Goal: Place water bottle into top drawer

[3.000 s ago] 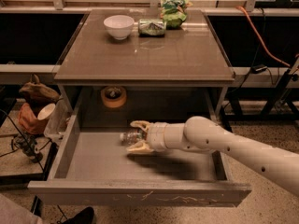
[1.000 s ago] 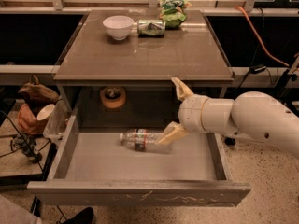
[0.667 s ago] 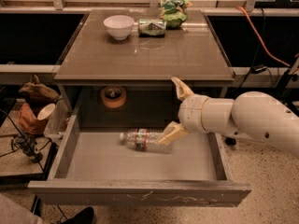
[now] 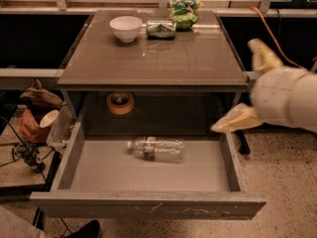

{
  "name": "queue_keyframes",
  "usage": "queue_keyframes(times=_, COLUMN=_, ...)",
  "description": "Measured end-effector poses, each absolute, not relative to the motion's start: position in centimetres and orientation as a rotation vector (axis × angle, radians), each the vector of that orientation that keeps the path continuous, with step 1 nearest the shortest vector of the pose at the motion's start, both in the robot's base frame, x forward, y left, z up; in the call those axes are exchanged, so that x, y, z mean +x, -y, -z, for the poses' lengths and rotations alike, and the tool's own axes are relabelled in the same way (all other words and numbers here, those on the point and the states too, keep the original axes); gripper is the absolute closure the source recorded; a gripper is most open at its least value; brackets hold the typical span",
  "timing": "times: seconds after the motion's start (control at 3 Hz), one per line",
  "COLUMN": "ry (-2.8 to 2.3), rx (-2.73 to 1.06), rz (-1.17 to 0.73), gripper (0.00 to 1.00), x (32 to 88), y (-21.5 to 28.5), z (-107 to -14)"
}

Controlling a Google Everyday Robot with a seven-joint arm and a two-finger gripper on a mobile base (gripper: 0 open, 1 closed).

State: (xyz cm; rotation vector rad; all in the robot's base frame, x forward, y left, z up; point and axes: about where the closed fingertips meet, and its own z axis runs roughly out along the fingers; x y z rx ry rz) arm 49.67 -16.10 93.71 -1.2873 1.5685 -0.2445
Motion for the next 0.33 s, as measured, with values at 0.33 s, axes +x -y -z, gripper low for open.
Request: queue_keyframes(times=0.33, ry=-1.581, rx=-1.188, rz=0.514, gripper=0.00, x=44.96, y=21.74, z=-103.23)
